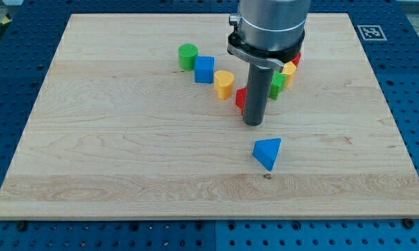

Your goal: Move the blue triangle towards the red star

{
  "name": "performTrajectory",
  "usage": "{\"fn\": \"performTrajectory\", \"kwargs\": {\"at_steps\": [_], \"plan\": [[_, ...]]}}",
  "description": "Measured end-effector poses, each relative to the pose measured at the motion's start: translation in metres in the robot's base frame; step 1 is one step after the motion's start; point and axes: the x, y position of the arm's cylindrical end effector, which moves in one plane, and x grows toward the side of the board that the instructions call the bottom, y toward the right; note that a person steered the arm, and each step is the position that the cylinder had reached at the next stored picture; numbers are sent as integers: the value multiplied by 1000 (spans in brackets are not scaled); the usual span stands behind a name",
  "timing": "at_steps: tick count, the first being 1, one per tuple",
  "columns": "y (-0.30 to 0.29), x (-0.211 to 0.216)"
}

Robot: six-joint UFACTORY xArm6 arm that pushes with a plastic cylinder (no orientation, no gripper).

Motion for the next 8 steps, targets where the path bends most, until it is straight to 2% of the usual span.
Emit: {"fn": "performTrajectory", "kwargs": {"at_steps": [5,8], "plan": [[17,0],[48,1]]}}
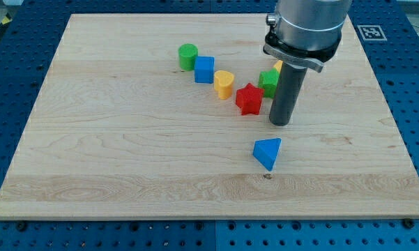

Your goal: Move the blue triangle towards the red star

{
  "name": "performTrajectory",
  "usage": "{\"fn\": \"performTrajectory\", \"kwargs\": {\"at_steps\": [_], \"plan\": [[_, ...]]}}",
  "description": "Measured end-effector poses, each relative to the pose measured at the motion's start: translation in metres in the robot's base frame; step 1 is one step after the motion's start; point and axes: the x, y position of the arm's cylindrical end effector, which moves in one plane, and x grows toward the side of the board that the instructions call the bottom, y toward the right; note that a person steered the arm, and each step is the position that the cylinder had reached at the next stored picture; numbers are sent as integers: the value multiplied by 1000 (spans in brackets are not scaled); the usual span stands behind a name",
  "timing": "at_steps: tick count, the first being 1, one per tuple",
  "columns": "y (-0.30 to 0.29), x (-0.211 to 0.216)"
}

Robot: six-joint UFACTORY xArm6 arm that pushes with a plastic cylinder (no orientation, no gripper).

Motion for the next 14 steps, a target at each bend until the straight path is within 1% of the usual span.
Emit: {"fn": "performTrajectory", "kwargs": {"at_steps": [1,2,3,4,5,7,8,9,10,11,14], "plan": [[24,19],[39,69],[41,111],[31,126],[22,122],[11,86],[3,80],[-1,105],[-18,113],[-33,104],[-34,59]]}}
